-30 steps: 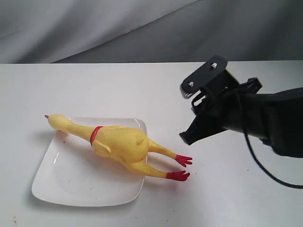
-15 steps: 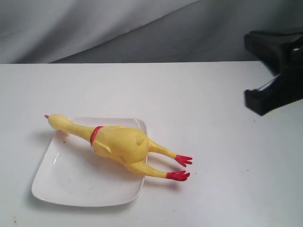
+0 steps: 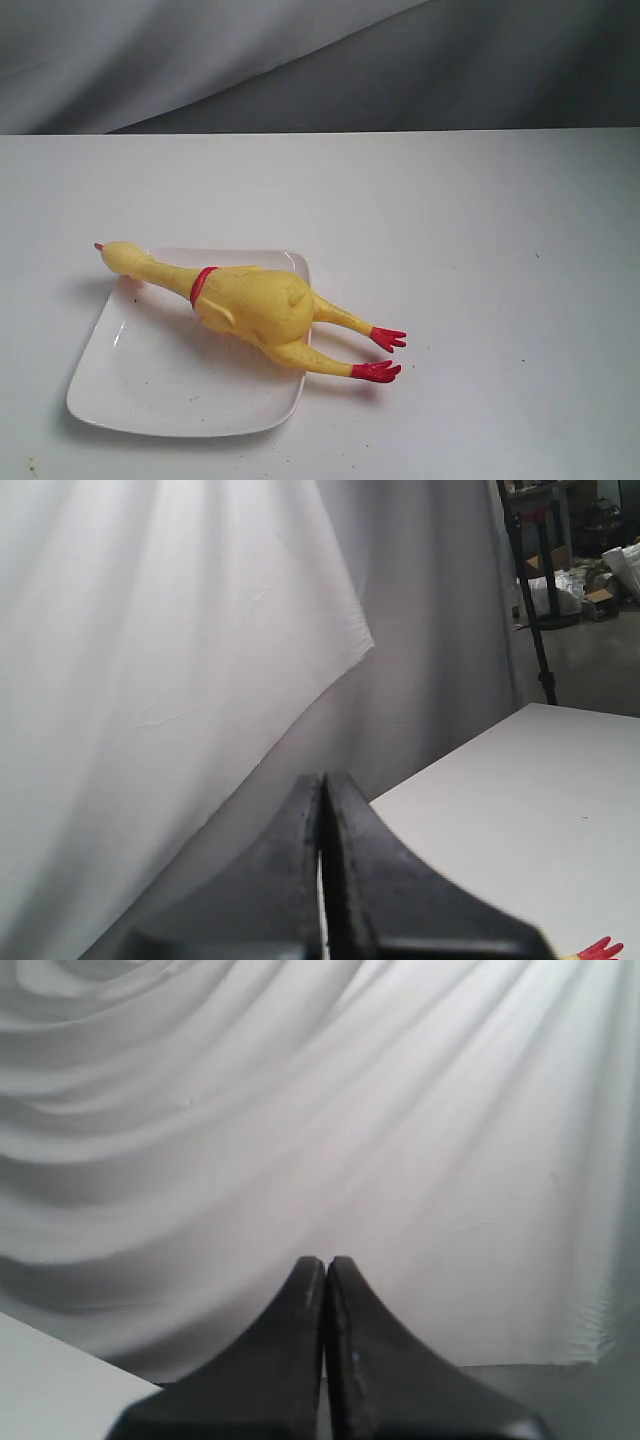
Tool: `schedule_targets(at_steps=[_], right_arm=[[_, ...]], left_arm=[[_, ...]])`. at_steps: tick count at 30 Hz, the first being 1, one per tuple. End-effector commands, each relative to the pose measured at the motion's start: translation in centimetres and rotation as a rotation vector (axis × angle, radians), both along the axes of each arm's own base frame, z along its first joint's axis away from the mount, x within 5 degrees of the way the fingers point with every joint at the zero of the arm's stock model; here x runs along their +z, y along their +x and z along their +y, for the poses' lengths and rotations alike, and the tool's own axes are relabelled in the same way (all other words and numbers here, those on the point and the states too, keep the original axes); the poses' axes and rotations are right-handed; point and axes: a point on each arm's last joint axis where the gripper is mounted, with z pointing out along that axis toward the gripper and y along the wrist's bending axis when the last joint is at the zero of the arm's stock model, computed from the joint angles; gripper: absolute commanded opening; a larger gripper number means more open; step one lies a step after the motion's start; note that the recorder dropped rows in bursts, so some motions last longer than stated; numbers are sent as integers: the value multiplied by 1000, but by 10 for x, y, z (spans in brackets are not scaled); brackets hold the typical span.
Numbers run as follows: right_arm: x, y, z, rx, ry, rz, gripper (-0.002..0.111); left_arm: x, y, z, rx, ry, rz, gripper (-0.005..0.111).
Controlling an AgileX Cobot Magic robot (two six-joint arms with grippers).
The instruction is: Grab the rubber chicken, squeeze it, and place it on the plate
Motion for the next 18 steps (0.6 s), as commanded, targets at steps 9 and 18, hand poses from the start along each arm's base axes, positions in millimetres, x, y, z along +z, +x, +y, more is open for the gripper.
schedule_targets(at_steps=[9,18], right_arm=[[-4,-7,-10,-26,112,22,0],[-33,-32,-24,-206,-4,-112,0]], left_arm=[[1,-2,1,-3,-15,3,0],[1,-2,1,-3,-15,3,0]])
